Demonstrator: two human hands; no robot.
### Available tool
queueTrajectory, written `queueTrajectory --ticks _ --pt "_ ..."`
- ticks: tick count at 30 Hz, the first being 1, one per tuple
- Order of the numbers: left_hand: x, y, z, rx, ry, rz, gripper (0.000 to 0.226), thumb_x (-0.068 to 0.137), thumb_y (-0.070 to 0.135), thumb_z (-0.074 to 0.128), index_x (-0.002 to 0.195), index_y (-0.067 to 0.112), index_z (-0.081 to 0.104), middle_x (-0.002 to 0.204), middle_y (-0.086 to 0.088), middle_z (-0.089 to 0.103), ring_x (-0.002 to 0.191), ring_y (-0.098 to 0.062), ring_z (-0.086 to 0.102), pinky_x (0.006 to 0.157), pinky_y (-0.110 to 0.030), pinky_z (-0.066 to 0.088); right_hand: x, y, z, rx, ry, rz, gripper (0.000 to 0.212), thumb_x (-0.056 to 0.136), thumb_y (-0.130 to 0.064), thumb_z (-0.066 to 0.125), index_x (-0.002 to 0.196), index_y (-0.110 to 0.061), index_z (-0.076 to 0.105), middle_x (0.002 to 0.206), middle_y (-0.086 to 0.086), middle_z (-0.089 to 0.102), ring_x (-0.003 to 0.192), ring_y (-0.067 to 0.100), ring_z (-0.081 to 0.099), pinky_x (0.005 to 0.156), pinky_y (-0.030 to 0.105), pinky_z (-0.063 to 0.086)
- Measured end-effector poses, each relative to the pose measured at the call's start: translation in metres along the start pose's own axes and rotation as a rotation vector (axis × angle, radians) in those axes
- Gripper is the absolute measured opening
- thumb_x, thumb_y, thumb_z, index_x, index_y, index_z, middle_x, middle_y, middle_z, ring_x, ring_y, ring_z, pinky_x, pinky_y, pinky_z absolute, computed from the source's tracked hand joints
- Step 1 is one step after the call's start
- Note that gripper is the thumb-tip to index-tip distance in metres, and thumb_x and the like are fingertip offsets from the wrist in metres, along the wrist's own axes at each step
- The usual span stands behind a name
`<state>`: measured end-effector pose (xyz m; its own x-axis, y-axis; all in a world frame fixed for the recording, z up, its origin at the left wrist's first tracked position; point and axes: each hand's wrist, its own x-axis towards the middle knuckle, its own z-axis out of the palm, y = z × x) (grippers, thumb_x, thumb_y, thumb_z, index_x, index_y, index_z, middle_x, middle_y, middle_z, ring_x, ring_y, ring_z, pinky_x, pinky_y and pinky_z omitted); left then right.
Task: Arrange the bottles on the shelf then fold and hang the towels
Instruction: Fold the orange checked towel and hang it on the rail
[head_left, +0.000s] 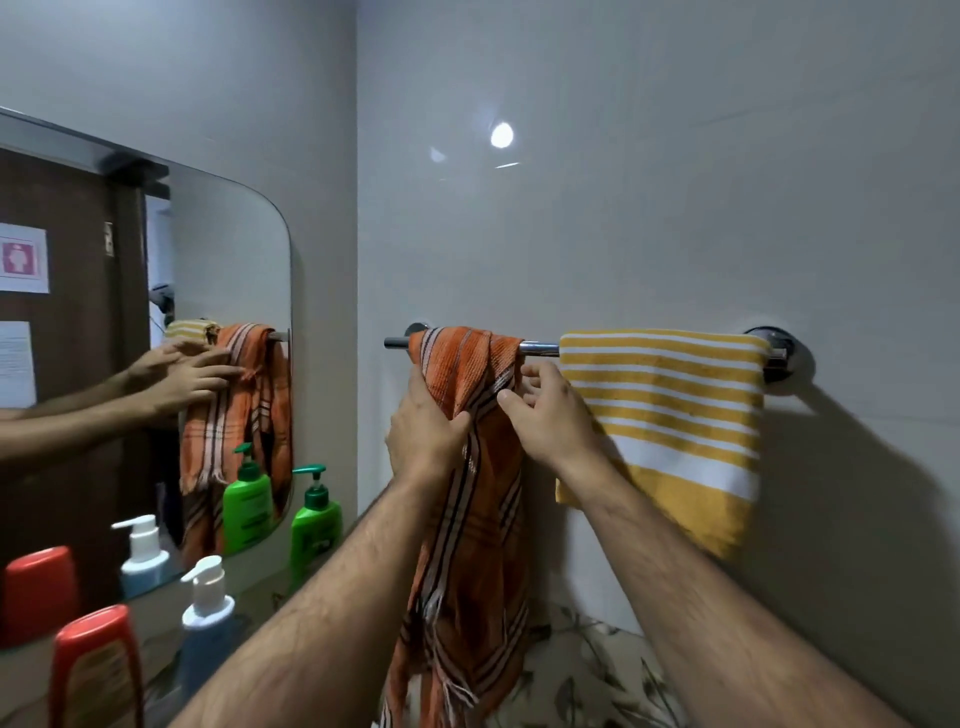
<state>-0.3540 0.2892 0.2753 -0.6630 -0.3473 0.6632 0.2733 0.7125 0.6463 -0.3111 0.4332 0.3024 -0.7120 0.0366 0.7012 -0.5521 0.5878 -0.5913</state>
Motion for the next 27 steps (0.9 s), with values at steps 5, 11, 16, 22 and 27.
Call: queueTrajectory --ticks 5,11,16,22,27 --pt "0.007 -0.001 0.000 -0.068 -0.011 -0.038 0.051 0.082 0.032 0.062 0.127 0.013 0.047 0.110 -0.007 0.065 0.090 -0.024 0.062 0.073 -0.031 0.047 0.025 0.008 0.014 0.113 -0.117 0.152 0.068 0.091 -0.035 0.064 0.144 -0.005 0.035 0.145 0.011 0.050 0.132 0.027 0.048 0.110 0.041 0.040" --pt "-0.013 -0.007 -0.003 -0.253 -0.174 0.029 0.045 0.079 0.041 0.067 0.117 0.026 0.047 0.100 0.008 0.064 0.088 -0.009 0.063 0.070 -0.023 0.050 0.042 0.012 0.029 0.385 -0.105 0.267 0.072 0.081 -0.058 0.068 0.129 -0.007 0.052 0.125 0.009 0.064 0.115 0.027 0.061 0.101 0.041 0.049" --pt "-0.042 -0.013 -0.014 -0.364 -0.241 0.073 0.071 0.086 0.076 0.028 0.124 0.023 0.057 0.113 0.009 0.063 0.103 -0.008 0.060 0.083 -0.021 0.046 0.040 0.013 0.046 0.561 -0.102 0.225 0.015 0.087 -0.035 0.071 0.085 -0.021 0.067 0.095 0.002 0.075 0.091 0.022 0.072 0.083 0.034 0.059" --pt "-0.052 -0.021 -0.037 -0.418 -0.218 -0.062 0.060 0.086 0.068 0.022 0.095 0.032 0.069 0.095 0.011 0.071 0.087 0.005 0.067 0.074 -0.003 0.043 0.006 0.006 0.056 0.720 -0.268 0.267 0.020 0.093 -0.023 0.061 0.080 -0.012 0.071 0.084 0.006 0.076 0.082 0.028 0.074 0.081 0.044 0.061" --pt "-0.069 -0.028 -0.051 -0.658 -0.124 -0.288 0.081 0.084 0.075 0.017 0.099 0.013 0.067 0.105 -0.017 0.073 0.102 -0.030 0.069 0.092 -0.041 0.055 -0.038 -0.002 0.046 0.845 -0.407 0.199 0.023 0.081 -0.022 0.064 0.066 -0.010 0.075 0.079 0.011 0.077 0.077 0.031 0.074 0.078 0.047 0.060"
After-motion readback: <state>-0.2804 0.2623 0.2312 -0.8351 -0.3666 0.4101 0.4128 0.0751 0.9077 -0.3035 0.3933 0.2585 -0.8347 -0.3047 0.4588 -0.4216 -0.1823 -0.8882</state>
